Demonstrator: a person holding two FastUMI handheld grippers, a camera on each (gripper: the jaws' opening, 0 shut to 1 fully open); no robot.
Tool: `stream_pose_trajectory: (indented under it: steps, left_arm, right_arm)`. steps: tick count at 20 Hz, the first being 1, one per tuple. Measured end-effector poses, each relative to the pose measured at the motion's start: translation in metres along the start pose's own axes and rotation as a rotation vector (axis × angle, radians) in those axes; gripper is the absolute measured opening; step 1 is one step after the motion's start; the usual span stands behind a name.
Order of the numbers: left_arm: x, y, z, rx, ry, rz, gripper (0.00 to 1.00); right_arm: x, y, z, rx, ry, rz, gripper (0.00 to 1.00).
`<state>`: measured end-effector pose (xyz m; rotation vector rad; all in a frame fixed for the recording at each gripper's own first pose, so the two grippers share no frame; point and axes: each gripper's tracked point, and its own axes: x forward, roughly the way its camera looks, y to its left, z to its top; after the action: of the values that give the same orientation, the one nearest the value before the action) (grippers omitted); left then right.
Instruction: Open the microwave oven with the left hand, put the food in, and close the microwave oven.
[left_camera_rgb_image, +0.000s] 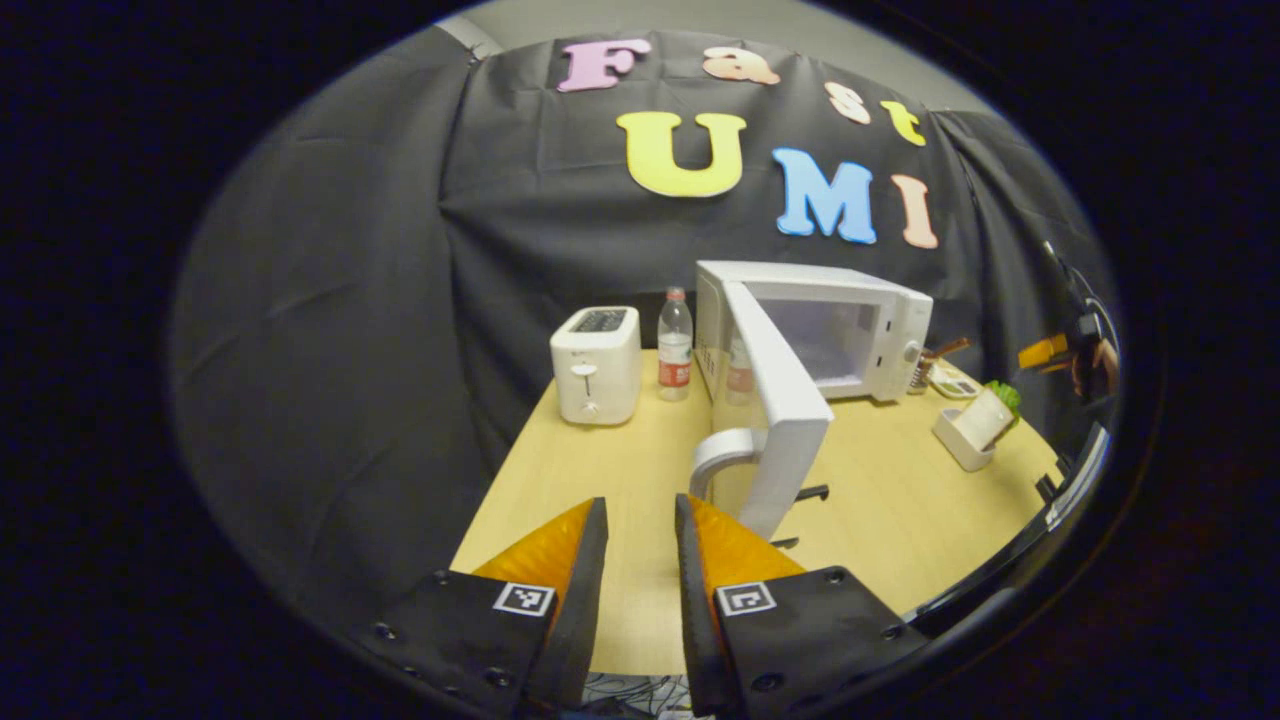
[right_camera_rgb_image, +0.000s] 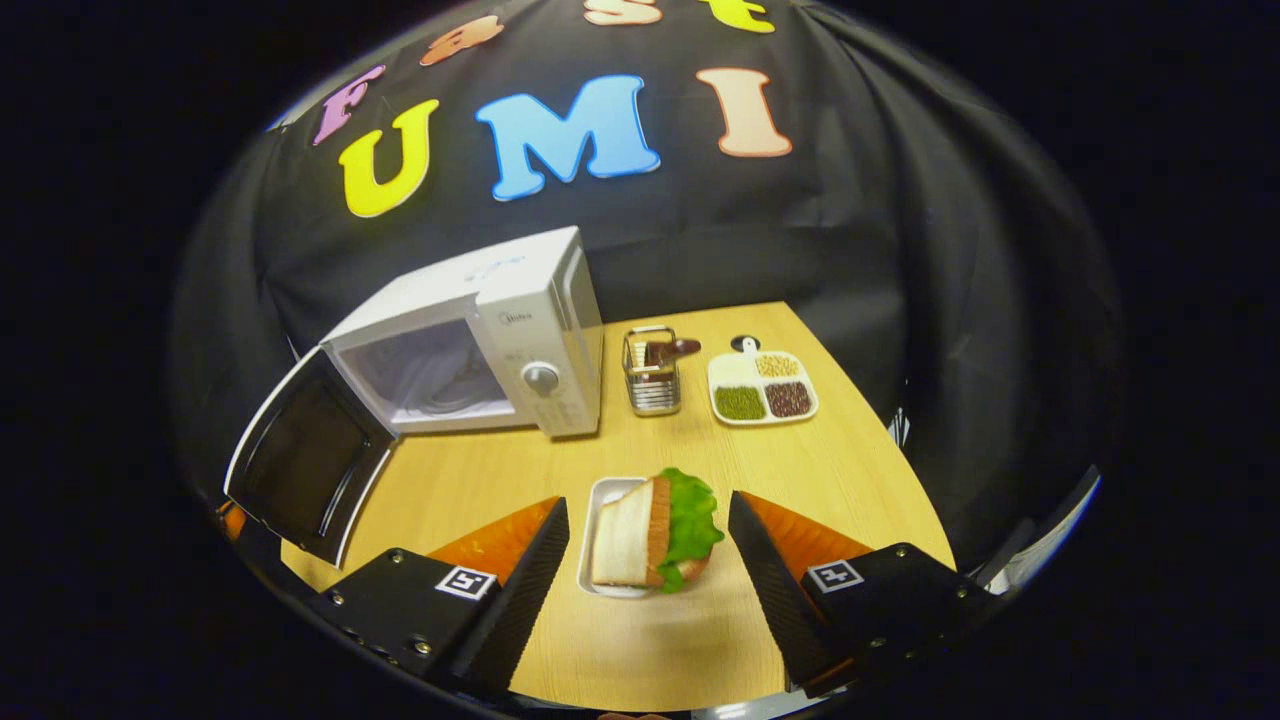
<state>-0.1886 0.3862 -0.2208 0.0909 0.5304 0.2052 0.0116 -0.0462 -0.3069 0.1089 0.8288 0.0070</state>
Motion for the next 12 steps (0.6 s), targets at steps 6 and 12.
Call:
stream_pose_trajectory:
  steps: [6,12]
  left_arm:
    - [-0.051,-0.075,0.145,-0.154,-0.331,0.054,0.86]
    - [-0.037,-0.233,0.223,-0.118,-0.429,-0.128,0.97]
  right_arm:
    - [0.031,-0.020,-0.046,0.026,0.131,0.037,0.98]
    - [0.053,-0.016,-0.064,0.099,0.202,0.112,0.97]
